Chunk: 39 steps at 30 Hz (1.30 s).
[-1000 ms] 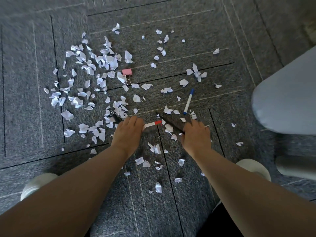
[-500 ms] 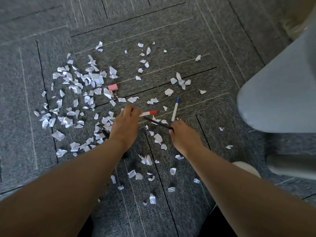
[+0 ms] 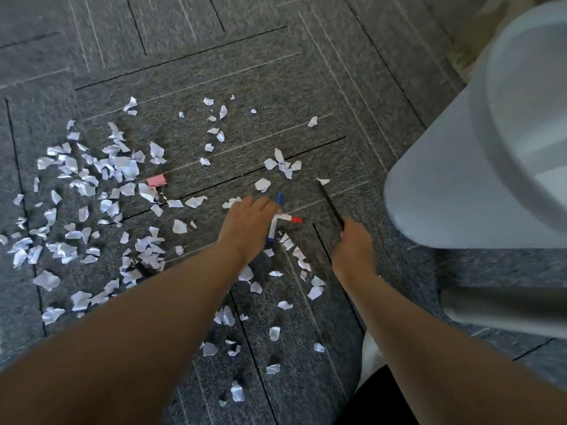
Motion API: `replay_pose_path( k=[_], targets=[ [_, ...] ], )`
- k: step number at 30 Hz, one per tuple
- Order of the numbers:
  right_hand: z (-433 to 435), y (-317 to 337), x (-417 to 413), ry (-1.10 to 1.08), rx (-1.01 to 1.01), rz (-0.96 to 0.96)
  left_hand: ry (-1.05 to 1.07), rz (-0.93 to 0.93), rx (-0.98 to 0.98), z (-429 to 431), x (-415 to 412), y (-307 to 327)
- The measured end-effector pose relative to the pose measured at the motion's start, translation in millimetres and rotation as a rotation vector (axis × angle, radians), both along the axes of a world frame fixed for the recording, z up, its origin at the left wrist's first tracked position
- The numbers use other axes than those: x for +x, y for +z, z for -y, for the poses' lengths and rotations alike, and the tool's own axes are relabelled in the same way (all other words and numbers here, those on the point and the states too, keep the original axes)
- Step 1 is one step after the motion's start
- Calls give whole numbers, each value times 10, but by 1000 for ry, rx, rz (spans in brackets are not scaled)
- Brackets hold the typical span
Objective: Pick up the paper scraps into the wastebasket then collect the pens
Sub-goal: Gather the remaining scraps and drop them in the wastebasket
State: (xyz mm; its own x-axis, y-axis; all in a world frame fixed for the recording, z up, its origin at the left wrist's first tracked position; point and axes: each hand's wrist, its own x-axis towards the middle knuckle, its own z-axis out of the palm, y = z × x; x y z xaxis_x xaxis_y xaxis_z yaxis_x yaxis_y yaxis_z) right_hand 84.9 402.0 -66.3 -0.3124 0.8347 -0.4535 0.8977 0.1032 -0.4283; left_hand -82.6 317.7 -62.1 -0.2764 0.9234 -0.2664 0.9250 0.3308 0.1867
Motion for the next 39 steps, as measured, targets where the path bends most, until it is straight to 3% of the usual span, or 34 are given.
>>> replay_pose_path(
  k=[3,6,12,16,20,24,27,33,39],
  targets=[
    [-62,-43,117,35,28,-20,-61,59,50,-404,111,-100],
    [-54,-24,144,31,45,-73,-50,117,-35,-560,220,-141],
    [37,-24,137,159,81,59,183,-42,-216,-200,187,-133],
    [132,-41,140,186,60,6,263,-46,-265,-162,98,-109],
    [167,-37,146,145,60,-62,234,-62,-145,-247,102,-66],
    [120,11,151,104,140,-75,-8,-69,-22,-309,115,-78],
    [123,22,143,132,156,-52,114,-33,-38,-258,73,-28],
    [286,35,-44,269,122,-33,231,-37,-226,481,-229,13],
    [712,30,-274,561,136,-44,316,-44,-253,1494,-478,102]
  ],
)
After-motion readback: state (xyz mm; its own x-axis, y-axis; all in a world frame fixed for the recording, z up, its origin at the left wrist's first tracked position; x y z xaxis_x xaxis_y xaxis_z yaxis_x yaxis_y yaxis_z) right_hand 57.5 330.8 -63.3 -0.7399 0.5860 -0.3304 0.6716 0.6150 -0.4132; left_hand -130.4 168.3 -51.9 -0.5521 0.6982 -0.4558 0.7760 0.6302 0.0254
